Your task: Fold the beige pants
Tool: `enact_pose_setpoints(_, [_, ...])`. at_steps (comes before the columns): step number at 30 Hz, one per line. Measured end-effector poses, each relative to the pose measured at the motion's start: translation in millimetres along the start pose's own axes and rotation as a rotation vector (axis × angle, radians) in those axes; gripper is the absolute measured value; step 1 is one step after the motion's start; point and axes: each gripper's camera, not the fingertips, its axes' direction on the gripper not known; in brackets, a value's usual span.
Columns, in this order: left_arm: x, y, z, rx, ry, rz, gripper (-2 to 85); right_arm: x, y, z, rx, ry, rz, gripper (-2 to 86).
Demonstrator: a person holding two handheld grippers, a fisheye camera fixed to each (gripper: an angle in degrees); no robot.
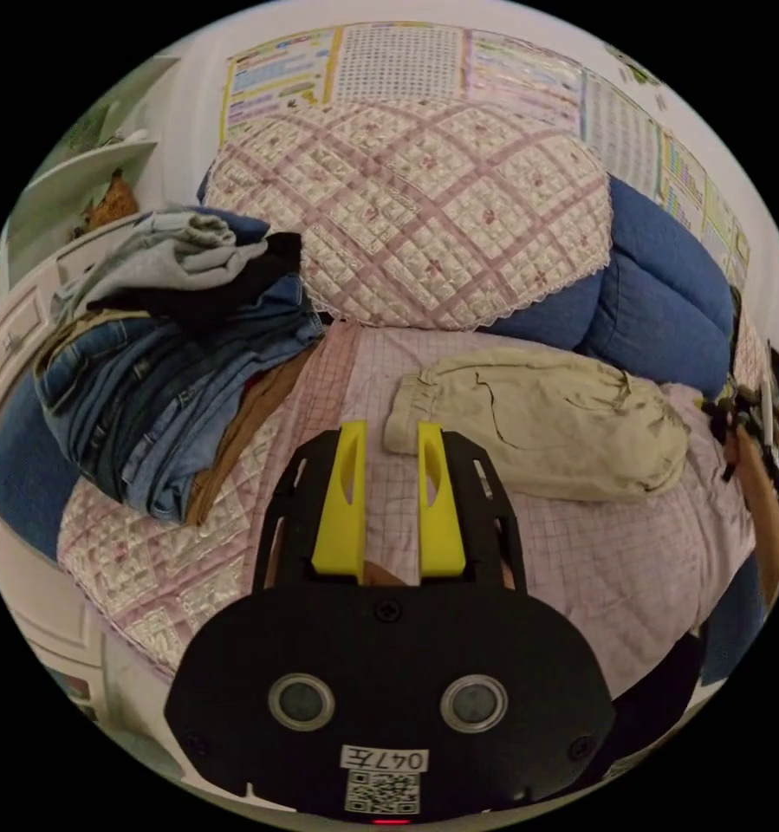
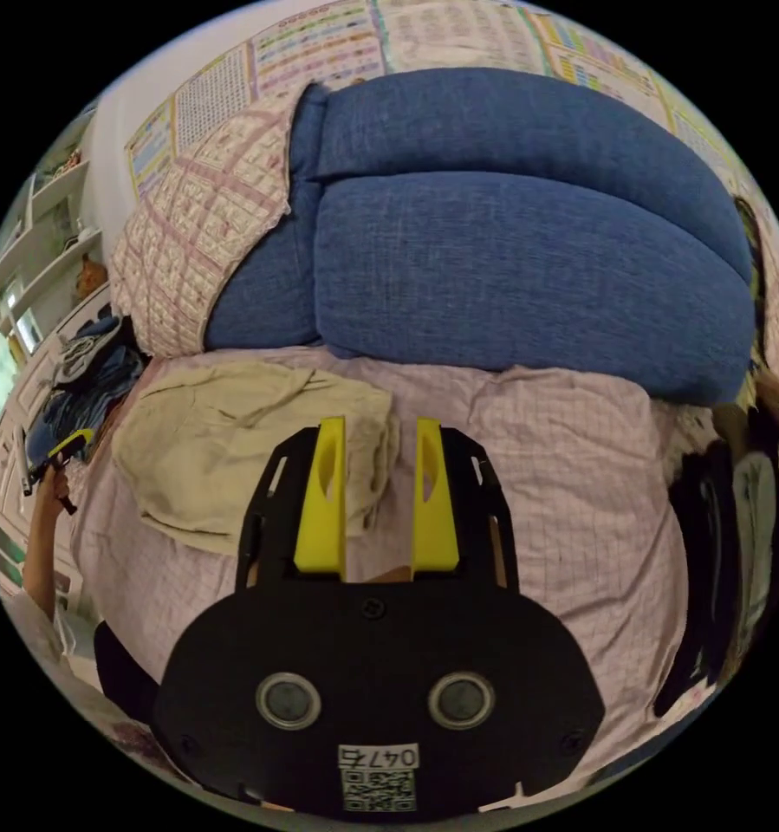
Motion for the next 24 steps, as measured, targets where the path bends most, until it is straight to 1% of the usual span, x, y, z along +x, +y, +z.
enact_pose_setpoints(2, [5, 3, 10, -0.013, 0.014, 0.028, 8.9, -2, -34, 30, -0.084, 0.004, -0.015, 7.7])
enact_pose_setpoints(6, [6, 14, 18, 0.03, 0.079, 0.041, 8.8, -4, -65, 72, -0.169, 0.014, -0.034, 7.1])
enact_pose_setpoints(8, [6, 22, 28, 0.029, 0.068, 0.075, 8.7, -11, -74, 98, -0.279, -0.02, -0.077, 5.5])
enact_pose_setpoints(10, [3, 30, 35, 0.018, 0.053, 0.093, 8.7, -18, -78, 104, -0.332, -0.041, -0.117, 4.1])
enact_pose_setpoints(12, [-2, 39, 40, 0.026, 0.077, 0.107, 8.9, -29, -75, 84, -0.235, -0.047, -0.152, 3.1])
enact_pose_setpoints(14, [-14, 55, 42, 0.057, 0.114, 0.106, 9.3, -51, -59, 39, -0.078, -0.165, -0.269, 2.3])
enact_pose_setpoints(15, [-17, 59, 42, 0.063, 0.113, 0.106, 9.4, -57, -51, 26, -0.041, -0.2, -0.318, 2.2])
enact_pose_setpoints(17, [-26, 75, 46, 0.085, 0.086, 0.128, 9.9, -84, -8, -19, 0.05, -0.327, -0.591, 1.9])
enact_pose_setpoints(19, [-29, 87, 50, 0.1, 0.083, 0.183, 10.4, -96, 34, -45, 0.074, -0.393, -0.76, 1.8])
enact_pose_setpoints(21, [-29, 99, 53, 0.123, 0.129, 0.27, 10.9, -95, 68, -59, 0.049, -0.454, -0.8, 1.7])
enact_pose_setpoints(22, [-28, 106, 56, 0.13, 0.154, 0.332, 11.3, -88, 85, -64, 0.03, -0.492, -0.773, 1.7])
enact_pose_setpoints(24, [-22, 117, 62, 0.135, 0.129, 0.417, 12.1, -76, 105, -68, 0.019, -0.535, -0.71, 1.6])
